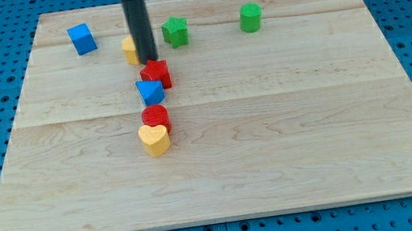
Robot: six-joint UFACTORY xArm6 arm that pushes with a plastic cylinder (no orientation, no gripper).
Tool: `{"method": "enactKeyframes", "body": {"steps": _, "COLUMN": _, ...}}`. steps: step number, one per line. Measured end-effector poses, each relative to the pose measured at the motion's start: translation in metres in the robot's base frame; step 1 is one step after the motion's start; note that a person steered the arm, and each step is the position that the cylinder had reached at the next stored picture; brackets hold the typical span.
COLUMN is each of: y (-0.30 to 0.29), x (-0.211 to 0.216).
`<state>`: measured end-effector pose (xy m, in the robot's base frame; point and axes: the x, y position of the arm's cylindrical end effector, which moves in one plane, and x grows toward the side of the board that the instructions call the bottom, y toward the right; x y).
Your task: Move the yellow hexagon in between the green star and blue cube
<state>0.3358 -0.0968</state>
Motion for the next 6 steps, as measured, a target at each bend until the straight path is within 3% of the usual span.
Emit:
{"method": "enactKeyframes", "body": {"steps": 2, "y": -0.048, "x": -0.01}}
{"method": "enactKeyframes", "body": {"steps": 6, "y": -0.03, "x": -0.022}}
